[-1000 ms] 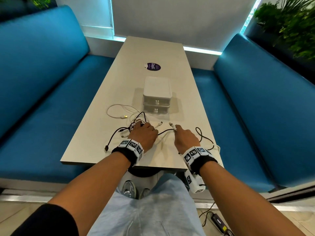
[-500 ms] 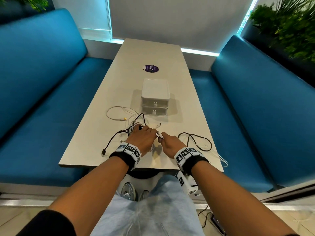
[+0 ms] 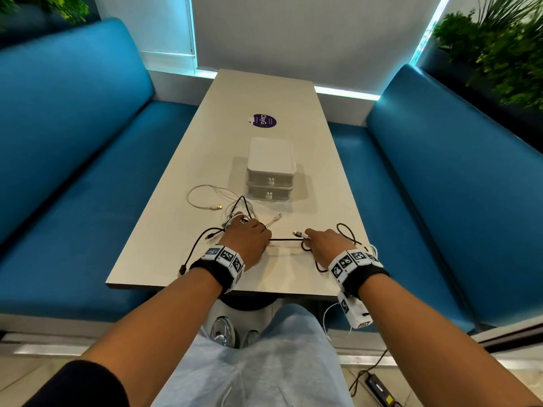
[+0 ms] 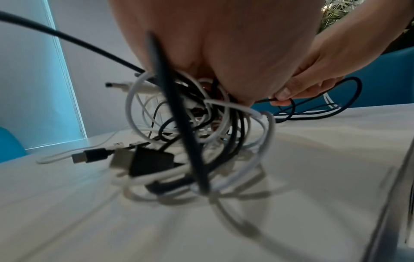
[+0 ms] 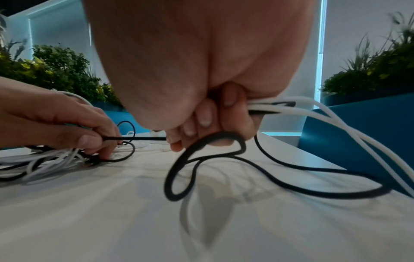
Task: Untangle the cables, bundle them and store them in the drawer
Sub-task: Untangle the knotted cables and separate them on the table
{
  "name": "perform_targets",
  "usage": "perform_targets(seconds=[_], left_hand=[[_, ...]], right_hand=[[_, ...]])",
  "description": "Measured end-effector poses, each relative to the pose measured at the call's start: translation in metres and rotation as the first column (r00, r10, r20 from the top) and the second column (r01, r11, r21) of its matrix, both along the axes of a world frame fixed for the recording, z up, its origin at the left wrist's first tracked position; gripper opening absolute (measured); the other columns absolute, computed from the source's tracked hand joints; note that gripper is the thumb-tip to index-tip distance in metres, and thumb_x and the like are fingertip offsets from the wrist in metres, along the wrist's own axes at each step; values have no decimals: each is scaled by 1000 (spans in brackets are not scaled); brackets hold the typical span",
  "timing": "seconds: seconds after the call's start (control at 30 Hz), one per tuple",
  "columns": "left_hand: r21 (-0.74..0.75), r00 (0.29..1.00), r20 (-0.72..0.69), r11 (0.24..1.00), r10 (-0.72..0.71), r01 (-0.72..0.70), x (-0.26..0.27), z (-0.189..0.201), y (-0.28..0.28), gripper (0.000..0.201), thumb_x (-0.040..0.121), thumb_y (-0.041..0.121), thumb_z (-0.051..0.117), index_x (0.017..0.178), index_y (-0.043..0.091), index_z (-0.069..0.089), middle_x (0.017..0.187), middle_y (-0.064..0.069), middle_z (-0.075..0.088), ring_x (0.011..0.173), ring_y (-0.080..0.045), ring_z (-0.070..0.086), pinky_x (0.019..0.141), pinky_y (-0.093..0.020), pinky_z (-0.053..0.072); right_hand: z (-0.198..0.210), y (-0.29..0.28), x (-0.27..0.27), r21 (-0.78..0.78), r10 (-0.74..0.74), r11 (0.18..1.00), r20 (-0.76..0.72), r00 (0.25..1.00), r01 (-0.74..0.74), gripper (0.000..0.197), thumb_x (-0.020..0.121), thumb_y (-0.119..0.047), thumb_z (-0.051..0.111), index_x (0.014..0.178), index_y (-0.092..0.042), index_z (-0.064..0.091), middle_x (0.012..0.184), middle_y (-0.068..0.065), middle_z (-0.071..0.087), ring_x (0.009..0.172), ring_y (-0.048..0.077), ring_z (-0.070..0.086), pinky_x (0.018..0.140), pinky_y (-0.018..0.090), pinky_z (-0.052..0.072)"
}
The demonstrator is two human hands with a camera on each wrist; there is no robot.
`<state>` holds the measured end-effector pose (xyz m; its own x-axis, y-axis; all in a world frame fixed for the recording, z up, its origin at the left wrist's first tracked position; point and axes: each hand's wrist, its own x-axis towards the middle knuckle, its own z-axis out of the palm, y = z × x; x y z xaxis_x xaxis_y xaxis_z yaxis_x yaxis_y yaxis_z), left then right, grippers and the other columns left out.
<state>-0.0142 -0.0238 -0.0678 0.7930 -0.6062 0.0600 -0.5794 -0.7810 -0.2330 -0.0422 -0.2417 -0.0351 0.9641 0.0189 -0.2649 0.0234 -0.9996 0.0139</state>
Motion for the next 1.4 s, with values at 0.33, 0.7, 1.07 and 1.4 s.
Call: perform_targets(seconds=[0.33, 0.7, 1.07, 1.4], left_hand=[[8, 996, -50, 998, 67, -67, 0, 11, 0, 22, 92, 18, 47, 112, 21, 56, 114, 2, 63, 113, -22, 53, 102, -47, 33], [5, 988, -72, 991, 135, -135, -2, 10, -12, 28, 94, 18, 44, 118, 18, 58, 122, -2, 61, 119, -25, 49, 105, -50, 25], [45, 967, -90, 971, 239, -236, -3, 11, -19, 34, 94, 23, 39, 119, 16, 61, 121, -1, 58, 122, -24, 42, 107, -52, 22], [0, 959, -96, 964, 265, -267, -5, 12, -21, 30, 93, 26, 42, 110, 19, 66, 118, 0, 61, 121, -23, 44, 105, -50, 23]], right_hand=[[8, -22, 4, -43, -127, 991, 19, 992, 128, 24, 102, -24, 34, 115, -18, 53, 91, 6, 57, 76, 27, 56, 67, 34, 48], [-6, 31, 4, 294, -246, 940, 238, 940, 172, 25, 102, -23, 34, 122, -8, 38, 99, 20, 63, 87, 39, 64, 62, 36, 40], [0, 28, 0, 343, -266, 917, 150, 952, 202, 31, 103, -31, 31, 119, -12, 49, 102, 19, 61, 90, 38, 61, 72, 38, 48], [6, 49, -9, 466, -66, 884, 64, 996, 29, 38, 99, -29, 36, 89, -9, 67, 92, 17, 69, 88, 35, 61, 71, 36, 45]])
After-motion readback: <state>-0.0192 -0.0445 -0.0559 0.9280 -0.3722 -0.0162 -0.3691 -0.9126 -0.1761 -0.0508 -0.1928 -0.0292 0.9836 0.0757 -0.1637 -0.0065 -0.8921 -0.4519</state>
